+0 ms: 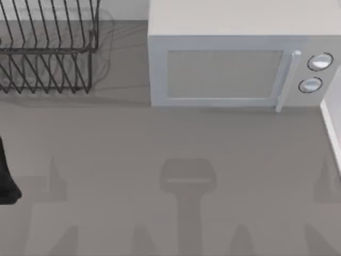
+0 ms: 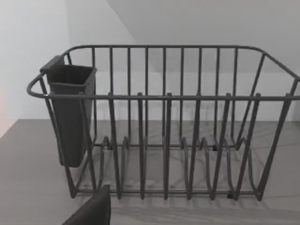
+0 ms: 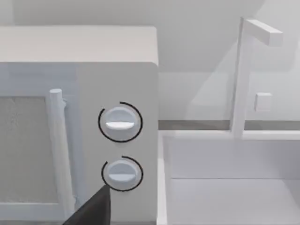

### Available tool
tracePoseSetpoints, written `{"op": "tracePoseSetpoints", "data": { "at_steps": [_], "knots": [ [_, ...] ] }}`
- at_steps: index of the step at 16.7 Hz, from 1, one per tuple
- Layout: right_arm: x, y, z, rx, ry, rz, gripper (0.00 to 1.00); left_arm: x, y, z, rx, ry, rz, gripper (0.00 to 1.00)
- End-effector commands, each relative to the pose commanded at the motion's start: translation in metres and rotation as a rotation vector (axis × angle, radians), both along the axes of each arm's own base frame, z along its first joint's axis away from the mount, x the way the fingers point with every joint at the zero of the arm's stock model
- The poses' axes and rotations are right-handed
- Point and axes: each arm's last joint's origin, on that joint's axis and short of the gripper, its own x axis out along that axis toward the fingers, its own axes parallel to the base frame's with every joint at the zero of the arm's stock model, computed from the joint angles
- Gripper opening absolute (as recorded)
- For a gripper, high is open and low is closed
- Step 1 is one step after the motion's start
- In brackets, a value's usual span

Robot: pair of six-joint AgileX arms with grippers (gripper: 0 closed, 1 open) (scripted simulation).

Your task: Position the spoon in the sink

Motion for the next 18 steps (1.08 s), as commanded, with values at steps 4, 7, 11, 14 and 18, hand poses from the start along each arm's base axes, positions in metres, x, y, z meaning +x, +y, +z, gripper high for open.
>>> {"op": "tracePoseSetpoints", "data": {
  "at_steps": [4,7,11,14,18],
  "knots": [
    [0.0,-0.002,0.004,-0.007,0.039,-0.017,1.0,0.0,0.0,0.0,0.0,0.0,0.0,1.0],
    [0.003,-0.007,0.015,-0.026,0.19,-0.064,1.0,0.0,0.0,0.0,0.0,0.0,0.0,1.0],
    [0.018,-0.02,0.028,-0.034,0.559,-0.134,1.0,0.0,0.0,0.0,0.0,0.0,0.0,1.0],
    [0.037,-0.034,0.031,-0.006,0.899,-0.17,1.0,0.0,0.0,0.0,0.0,0.0,0.0,1.0],
    [0.06,-0.057,0.033,0.067,1.267,-0.187,1.0,0.0,0.0,0.0,0.0,0.0,0.0,1.0]
  ]
}}
